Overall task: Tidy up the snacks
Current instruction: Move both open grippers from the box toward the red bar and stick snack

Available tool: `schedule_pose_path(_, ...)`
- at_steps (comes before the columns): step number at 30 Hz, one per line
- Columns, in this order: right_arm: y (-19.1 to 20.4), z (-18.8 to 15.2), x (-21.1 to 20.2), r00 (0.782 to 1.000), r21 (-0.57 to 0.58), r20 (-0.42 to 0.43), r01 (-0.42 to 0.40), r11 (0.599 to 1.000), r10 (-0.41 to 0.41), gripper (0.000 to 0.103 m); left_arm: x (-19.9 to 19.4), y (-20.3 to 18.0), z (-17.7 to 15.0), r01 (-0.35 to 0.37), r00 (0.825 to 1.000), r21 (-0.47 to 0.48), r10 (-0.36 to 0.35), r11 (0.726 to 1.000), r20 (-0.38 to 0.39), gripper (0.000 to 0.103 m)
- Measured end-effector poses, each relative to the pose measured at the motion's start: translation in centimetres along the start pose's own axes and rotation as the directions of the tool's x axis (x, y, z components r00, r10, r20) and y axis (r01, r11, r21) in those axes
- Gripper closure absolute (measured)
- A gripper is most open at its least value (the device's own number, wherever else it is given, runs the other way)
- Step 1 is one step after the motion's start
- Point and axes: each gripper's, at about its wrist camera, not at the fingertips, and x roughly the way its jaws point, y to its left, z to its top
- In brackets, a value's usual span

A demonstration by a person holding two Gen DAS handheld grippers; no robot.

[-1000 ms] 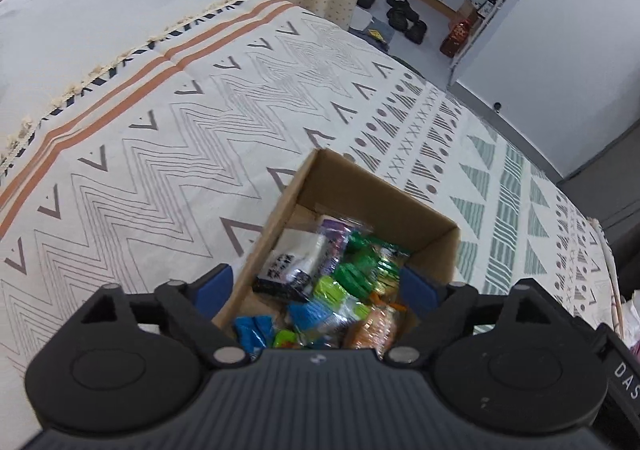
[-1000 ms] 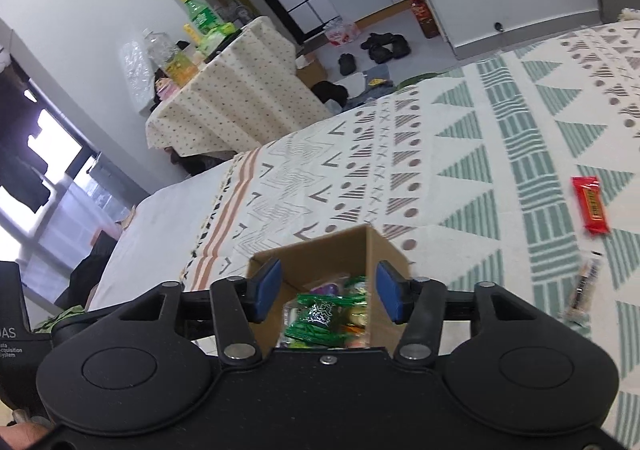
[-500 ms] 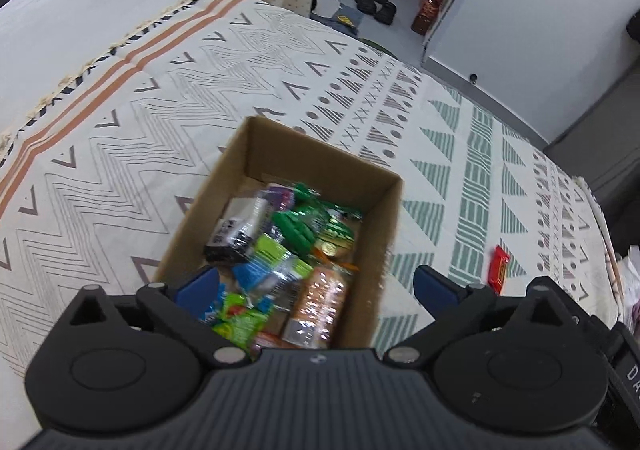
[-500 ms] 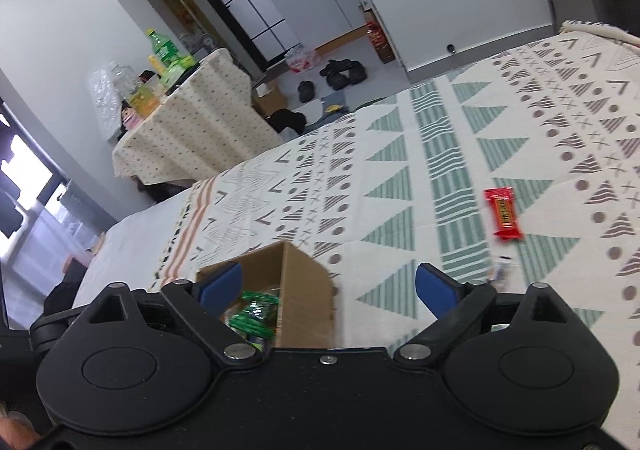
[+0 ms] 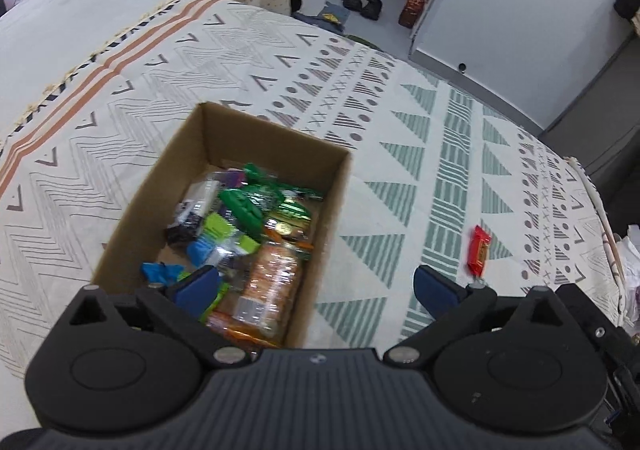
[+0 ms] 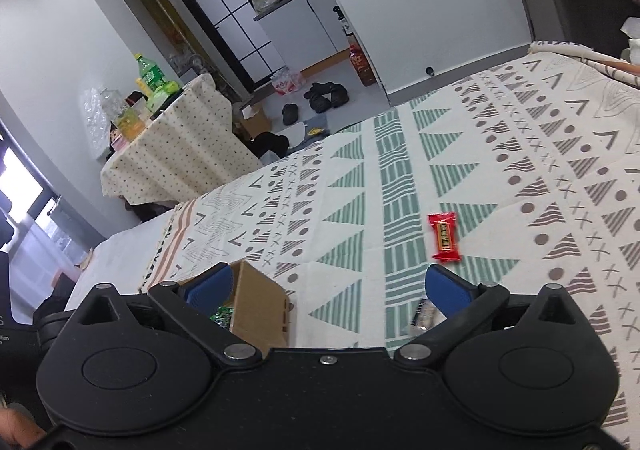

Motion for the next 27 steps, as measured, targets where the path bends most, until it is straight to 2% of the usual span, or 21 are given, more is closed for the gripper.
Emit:
schedule_pose_path(8,-2.8,0.1,-1.5,1.0,-0.002,0.018,0.021,1.0,-0.021,0.0,0.3,-3.2,-1.3,0.037,0.999,0.051,-0.036,0.998,-0.018,0.0)
schedule_pose_path(13,-4.8,-0.2,-2.3,0.999,-0.006,0.032,0.033,0.999,-0.033,0.0,0.9,-4.6,-1.8,0.053,0.997,0.058,-0.049,0.997,-0.059,0.0)
schedule_pose_path(22,-8.2,-0.3,-1.8,0.999,0.048,0.009,0.045,0.998,-0.046,0.0,3.0,-6.9,-2.4,0.1,0.992,0.053,-0.096,0.994,-0.079,0.001)
schedule_pose_path(25,-9.4,-0.1,-1.3,0.999,0.069,-0.012,0.048,0.996,-0.047,0.005,4.2,-7.9,-2.6,0.123,0.988,0.058,-0.117,0.991,-0.099,0.003)
schedule_pose_path(27,-10.1,0.0,-0.9,0.999,0.08,-0.03,0.047,0.996,-0.045,0.012,4.9,-8.4,-2.8,0.127,0.987,0.057,-0.121,0.99,-0.104,0.003)
